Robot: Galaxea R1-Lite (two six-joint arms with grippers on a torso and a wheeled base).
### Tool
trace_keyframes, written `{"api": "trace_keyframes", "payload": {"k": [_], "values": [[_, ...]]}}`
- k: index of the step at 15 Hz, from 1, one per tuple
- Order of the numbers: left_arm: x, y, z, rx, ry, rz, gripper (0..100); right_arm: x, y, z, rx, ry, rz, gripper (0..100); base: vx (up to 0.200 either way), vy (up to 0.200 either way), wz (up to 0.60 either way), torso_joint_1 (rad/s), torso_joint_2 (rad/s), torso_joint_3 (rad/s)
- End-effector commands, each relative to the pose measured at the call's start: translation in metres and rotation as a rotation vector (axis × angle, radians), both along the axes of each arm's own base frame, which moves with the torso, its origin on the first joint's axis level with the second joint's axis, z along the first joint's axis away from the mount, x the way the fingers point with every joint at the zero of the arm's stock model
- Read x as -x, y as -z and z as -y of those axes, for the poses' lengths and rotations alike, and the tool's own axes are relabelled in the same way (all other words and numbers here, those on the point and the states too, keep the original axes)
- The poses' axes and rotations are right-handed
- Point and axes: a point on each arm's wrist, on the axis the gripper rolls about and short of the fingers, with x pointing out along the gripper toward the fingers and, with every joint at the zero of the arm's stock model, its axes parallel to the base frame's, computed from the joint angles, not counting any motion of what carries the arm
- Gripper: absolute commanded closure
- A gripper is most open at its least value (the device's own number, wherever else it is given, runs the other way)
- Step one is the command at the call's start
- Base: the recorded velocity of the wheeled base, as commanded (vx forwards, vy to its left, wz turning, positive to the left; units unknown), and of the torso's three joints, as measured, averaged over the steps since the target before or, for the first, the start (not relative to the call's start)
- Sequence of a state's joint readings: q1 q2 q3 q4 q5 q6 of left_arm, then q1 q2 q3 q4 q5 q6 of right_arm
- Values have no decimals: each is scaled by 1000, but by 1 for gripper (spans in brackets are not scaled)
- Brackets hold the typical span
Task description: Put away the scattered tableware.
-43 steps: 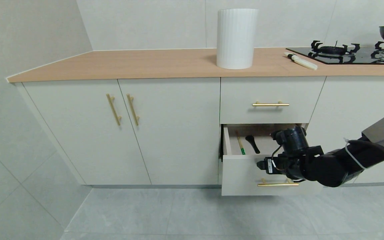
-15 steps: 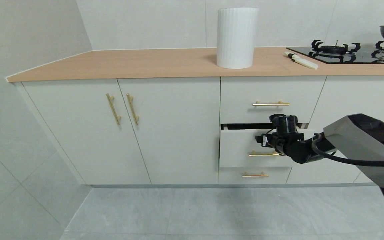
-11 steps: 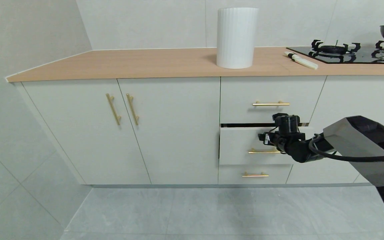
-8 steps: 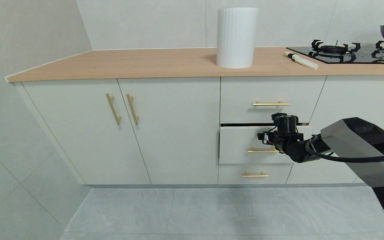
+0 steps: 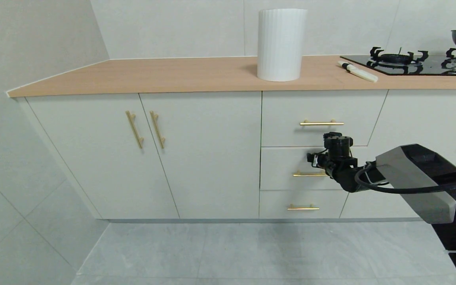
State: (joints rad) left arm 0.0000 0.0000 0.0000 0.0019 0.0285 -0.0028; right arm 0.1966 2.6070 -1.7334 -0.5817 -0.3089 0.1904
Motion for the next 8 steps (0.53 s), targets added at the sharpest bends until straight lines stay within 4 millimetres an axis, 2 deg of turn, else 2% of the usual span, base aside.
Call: {"api": "trace_keyframes", "payload": {"k": [1,8], "values": [[0,0,0,0,-1,-1,0,-4,4,0,-1,3,10,0,0,0,0,0,0,0],[0,0,0,0,-1,-1,0,-13,4,8,0,54,48,0,0,0,0,0,0,0]]}}
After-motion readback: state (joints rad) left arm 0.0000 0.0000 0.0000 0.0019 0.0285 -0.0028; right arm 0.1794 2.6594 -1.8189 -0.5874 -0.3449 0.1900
